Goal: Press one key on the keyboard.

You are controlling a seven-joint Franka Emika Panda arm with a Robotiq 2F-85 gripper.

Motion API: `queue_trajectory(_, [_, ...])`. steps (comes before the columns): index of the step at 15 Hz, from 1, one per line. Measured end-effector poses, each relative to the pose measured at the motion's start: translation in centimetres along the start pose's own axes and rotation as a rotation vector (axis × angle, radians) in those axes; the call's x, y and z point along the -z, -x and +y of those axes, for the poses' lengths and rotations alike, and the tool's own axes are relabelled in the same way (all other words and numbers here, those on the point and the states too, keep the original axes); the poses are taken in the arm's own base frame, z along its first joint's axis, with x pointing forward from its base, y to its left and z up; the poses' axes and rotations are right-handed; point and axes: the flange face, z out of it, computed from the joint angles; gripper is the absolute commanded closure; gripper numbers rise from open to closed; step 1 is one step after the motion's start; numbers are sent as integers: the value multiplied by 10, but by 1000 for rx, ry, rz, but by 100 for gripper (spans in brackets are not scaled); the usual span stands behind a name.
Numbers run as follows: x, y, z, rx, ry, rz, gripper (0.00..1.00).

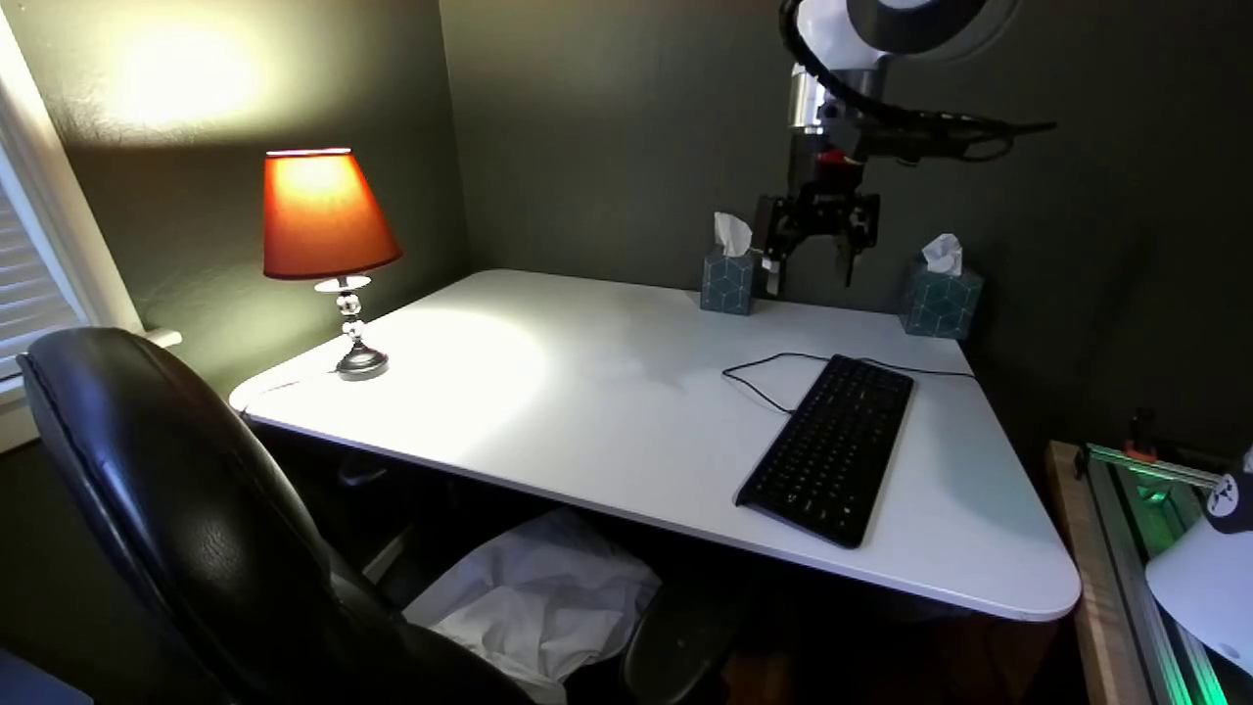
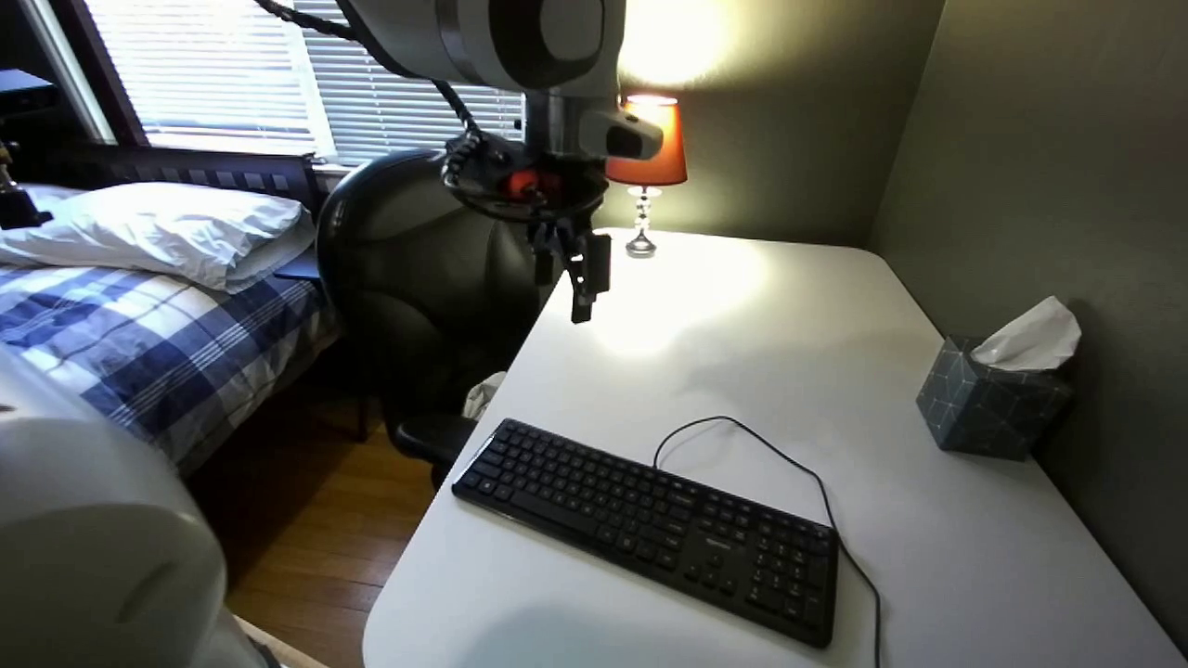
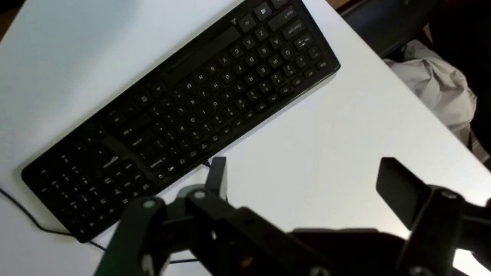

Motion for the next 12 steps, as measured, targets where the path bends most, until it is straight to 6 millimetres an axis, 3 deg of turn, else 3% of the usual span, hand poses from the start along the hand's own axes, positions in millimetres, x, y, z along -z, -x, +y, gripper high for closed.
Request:
queue_trajectory(5, [-42, -26, 49, -225, -66, -46, 0])
queue_trajectory(12, [-49, -29, 53, -259, -62, -57, 0])
